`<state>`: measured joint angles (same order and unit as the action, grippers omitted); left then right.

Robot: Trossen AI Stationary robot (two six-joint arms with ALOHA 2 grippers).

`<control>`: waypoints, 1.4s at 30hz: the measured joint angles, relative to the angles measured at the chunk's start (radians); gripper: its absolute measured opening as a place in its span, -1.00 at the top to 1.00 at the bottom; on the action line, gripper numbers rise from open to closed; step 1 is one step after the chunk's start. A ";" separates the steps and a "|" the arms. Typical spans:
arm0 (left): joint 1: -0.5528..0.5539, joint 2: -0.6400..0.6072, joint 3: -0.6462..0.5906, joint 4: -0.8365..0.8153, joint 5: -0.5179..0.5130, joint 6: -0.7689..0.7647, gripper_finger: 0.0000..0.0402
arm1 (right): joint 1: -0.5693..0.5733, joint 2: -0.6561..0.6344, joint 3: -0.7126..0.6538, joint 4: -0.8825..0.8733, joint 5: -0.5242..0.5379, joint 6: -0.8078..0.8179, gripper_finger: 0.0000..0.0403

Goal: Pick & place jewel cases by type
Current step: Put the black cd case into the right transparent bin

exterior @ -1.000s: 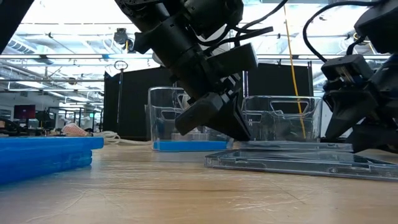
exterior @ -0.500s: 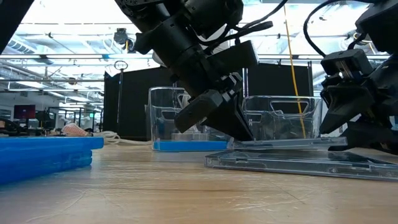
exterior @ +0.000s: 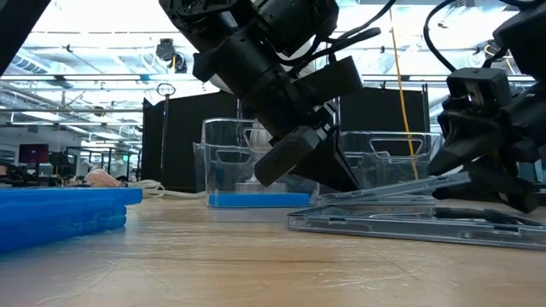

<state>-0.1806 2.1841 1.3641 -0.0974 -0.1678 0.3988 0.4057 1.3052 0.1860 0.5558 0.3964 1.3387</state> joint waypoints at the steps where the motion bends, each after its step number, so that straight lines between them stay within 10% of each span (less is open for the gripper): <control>1: -0.001 0.000 0.000 0.000 -0.002 -0.001 0.78 | 0.000 0.000 0.000 0.001 0.000 -0.004 0.33; 16: -0.101 -0.082 -0.012 -0.052 -0.133 0.052 0.78 | 0.055 -0.001 0.000 0.093 0.015 -0.147 0.79; 35: -0.345 -0.368 -0.004 -0.132 -0.142 -0.127 0.78 | 0.206 -0.024 0.007 0.357 0.070 -0.603 0.85; 42: -0.440 -0.377 -0.004 -0.253 -0.144 -0.247 0.78 | 0.175 -0.227 0.245 -0.188 0.025 -0.732 0.85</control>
<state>-0.6210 1.8070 1.3598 -0.3503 -0.3116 0.1520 0.5810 1.0785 0.4310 0.3683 0.4216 0.6068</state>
